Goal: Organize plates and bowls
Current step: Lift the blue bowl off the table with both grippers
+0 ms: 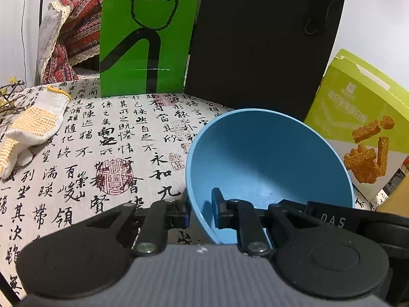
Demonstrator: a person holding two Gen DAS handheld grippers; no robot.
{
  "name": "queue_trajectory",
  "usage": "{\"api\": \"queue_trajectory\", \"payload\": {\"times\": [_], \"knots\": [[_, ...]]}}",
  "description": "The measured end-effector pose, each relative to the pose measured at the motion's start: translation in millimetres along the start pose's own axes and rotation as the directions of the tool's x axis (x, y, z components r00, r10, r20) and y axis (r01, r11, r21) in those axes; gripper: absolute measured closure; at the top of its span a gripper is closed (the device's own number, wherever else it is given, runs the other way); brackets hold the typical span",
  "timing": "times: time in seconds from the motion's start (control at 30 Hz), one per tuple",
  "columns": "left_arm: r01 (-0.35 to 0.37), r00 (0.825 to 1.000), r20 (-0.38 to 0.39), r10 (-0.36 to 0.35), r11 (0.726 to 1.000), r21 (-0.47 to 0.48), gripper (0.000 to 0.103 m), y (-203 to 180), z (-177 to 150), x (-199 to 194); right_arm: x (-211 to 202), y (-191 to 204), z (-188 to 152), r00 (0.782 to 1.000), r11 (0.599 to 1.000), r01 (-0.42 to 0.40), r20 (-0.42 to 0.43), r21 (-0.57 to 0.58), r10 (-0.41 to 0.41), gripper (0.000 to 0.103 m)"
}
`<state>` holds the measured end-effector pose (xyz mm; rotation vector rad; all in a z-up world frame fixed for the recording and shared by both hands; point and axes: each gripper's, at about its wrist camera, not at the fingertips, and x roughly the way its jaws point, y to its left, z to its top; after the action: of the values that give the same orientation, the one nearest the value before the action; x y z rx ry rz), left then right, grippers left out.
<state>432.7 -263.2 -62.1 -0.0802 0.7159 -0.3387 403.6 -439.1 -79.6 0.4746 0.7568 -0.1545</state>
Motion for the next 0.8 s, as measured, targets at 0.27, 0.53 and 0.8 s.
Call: {"api": "queue_trajectory", "payload": {"times": [0.27,0.53,0.8], "knots": [[-0.008,0.999,0.054,0.008,1.000,0.016,0.086,-2.2,0.6,-6.5,-5.5,-0.2,0.1,1.000,1.000,-0.019,0.024,0.023,0.019,0.084],[-0.008,0.992,0.128,0.003,0.999,0.039,0.086,-6.9,0.8,-16.6,-16.0,0.4,1.9,0.994,0.998,-0.053,0.096,0.029,0.050,0.085],[-0.006,0.987,0.162,0.000,0.999,0.039,0.086,-7.5,0.1,-21.0,-24.4,0.2,2.3,0.985,0.996,-0.084,0.157,0.036,0.078,0.088]]}}
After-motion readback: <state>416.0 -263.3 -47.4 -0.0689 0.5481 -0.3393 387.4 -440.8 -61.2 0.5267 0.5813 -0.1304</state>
